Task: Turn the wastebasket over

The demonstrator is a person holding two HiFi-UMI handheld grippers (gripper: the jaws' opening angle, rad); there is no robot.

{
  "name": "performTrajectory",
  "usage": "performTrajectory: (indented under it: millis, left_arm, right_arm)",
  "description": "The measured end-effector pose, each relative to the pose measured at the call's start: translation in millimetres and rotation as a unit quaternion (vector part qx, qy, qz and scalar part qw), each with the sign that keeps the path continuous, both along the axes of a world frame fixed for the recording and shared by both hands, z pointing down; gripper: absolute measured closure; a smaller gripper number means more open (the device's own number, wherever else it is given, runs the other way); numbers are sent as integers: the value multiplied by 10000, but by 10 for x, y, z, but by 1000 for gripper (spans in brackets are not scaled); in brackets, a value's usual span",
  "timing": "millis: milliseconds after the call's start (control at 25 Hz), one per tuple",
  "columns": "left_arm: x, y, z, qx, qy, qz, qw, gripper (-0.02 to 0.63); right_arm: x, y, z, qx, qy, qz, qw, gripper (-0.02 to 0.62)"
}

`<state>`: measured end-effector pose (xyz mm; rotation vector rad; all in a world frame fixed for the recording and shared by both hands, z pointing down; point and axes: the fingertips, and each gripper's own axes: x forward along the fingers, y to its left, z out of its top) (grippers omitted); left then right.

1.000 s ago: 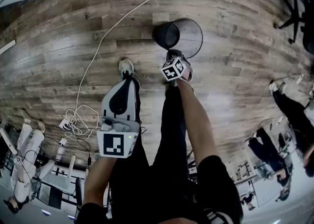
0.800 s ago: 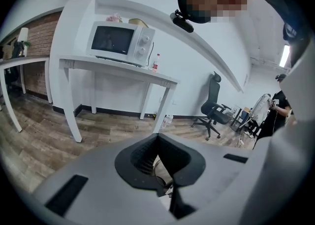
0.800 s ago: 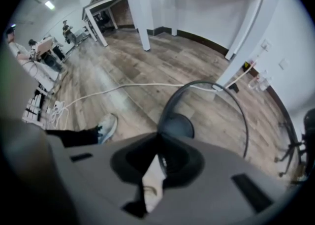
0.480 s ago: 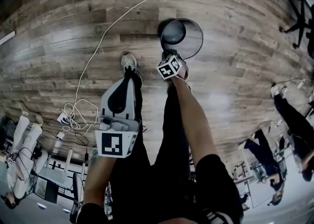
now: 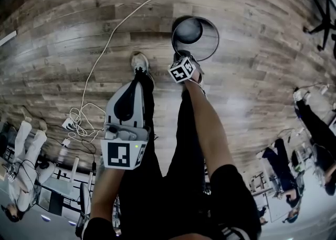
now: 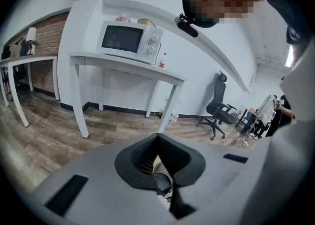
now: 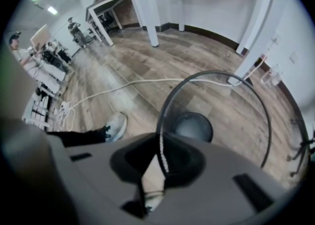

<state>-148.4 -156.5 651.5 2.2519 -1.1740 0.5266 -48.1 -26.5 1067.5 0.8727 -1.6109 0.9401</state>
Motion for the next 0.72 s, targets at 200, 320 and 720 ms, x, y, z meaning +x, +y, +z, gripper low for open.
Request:
performTrajectory:
  millis: [200,320,720]
  left_arm:
    - [23,67,-9,88,-33,94,9999,571]
    - [72,146,-72,158,-60,110,9998,572]
    - [438,357,-750,433,75,-16,9990,572]
  right_arm:
    - [65,-40,-30,-105,-157,288,9994,436]
    - [171,-89,-170,74,-212,477,9986,434]
    - [526,-298,-1703,1014,-864,1398,9812,536]
